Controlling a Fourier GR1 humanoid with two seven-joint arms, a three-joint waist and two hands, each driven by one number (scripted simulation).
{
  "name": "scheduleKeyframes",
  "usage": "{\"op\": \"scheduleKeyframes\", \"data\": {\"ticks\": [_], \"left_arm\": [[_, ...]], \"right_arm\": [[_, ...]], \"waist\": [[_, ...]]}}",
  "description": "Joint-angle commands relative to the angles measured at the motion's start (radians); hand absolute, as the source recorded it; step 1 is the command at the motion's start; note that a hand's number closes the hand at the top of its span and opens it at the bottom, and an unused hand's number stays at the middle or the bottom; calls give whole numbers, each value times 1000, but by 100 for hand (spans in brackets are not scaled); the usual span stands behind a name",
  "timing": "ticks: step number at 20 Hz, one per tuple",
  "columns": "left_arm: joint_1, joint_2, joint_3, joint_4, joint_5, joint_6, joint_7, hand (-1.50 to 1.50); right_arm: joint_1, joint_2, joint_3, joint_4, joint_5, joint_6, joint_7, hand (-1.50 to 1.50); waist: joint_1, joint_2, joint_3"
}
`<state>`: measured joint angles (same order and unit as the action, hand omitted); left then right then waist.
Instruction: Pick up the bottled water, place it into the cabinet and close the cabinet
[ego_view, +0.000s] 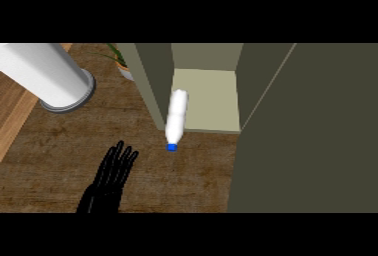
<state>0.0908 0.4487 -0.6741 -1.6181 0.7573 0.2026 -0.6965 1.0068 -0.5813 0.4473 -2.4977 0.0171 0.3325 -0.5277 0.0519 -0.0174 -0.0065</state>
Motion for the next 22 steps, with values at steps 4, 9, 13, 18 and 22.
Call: {"op": "scheduleKeyframes", "data": {"ticks": [4,9,13,18,22], "left_arm": [[185,175,64,-79,17,-125,-114,-150],[262,281,142,-122,69,-219,-151,-150],[309,359,188,-137,93,-295,-175,-150],[319,396,210,-122,102,-374,-200,-150],[322,423,234,-101,116,-402,-199,-150]], "right_arm": [[-104,-80,72,-186,182,8,126,150],[-173,-55,195,-194,144,-35,257,150],[-269,-25,271,-134,109,-60,362,150],[-462,-29,275,-105,80,-21,432,150],[-594,-26,294,-62,57,3,499,150]], "waist": [[19,3,-4],[25,16,-4],[45,26,-4],[85,36,-7],[96,40,-9]]}}
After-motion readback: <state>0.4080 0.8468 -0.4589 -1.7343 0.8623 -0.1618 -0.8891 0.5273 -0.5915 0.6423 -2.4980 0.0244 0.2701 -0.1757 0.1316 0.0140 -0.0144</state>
